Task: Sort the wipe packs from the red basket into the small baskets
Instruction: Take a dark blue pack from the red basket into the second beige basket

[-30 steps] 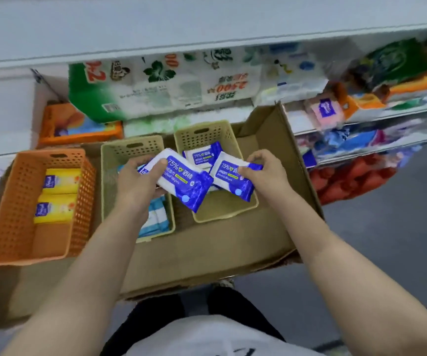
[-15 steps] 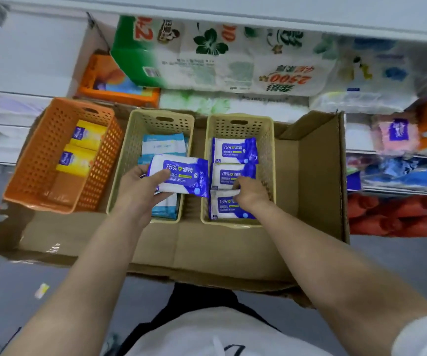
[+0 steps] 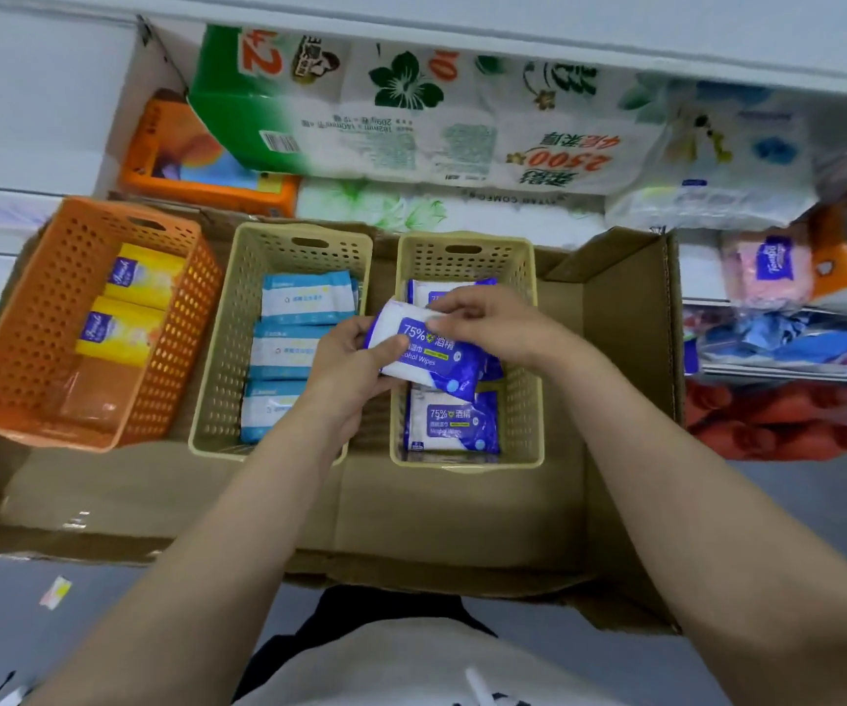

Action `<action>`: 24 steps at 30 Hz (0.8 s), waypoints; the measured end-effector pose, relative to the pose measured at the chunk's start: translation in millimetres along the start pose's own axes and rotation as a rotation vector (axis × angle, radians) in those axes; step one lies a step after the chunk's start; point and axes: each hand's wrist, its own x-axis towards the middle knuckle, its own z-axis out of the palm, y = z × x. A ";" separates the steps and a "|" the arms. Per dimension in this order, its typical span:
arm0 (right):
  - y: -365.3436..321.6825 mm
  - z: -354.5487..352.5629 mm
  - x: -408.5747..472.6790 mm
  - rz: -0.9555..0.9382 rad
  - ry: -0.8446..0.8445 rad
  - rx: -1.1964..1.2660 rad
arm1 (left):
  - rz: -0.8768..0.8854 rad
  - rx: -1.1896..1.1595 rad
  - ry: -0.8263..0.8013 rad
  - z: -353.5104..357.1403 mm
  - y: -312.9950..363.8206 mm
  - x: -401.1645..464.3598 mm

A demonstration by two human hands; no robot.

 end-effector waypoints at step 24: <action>57.1 -9.6 119.3 0.074 0.288 -0.687 | -0.040 0.151 -0.120 2.7 -56.8 41.8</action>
